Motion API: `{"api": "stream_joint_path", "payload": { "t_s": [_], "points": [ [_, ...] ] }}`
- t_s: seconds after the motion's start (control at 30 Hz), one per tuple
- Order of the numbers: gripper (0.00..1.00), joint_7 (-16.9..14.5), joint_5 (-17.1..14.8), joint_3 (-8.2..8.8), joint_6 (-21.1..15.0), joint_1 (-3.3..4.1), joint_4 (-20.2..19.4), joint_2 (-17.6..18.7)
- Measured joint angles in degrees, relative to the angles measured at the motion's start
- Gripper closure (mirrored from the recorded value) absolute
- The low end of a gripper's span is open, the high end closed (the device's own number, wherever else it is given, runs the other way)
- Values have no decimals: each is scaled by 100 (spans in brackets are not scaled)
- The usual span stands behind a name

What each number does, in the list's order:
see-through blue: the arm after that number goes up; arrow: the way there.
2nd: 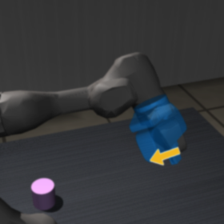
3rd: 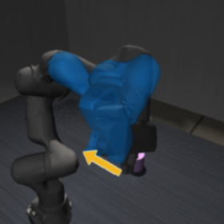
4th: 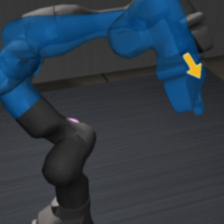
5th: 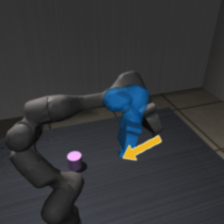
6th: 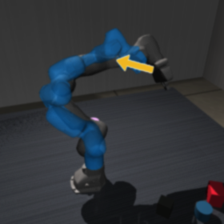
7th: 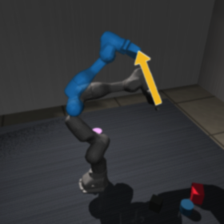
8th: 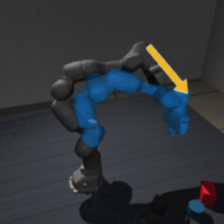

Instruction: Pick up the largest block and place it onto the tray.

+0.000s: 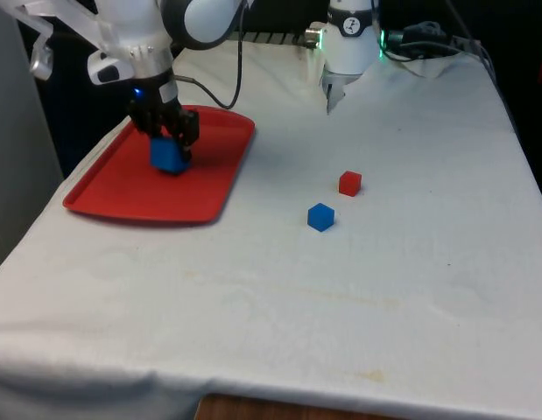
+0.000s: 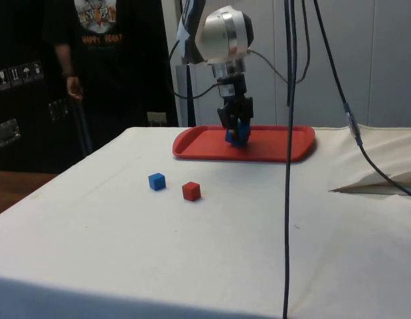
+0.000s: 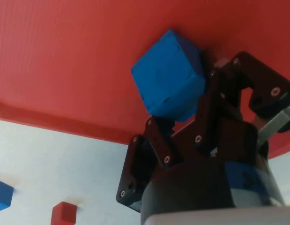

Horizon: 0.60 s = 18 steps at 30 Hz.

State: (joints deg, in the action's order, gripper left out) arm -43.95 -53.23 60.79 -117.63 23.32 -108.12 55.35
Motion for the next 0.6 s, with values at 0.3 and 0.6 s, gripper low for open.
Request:
{"api": "stream_joint_path", "payload": {
  "t_s": [0.3,0.6],
  "points": [
    [59,-17,-46,34,0,17,11,46],
    [0,-17,-46,57,6,34,11,40]
  ]
}}
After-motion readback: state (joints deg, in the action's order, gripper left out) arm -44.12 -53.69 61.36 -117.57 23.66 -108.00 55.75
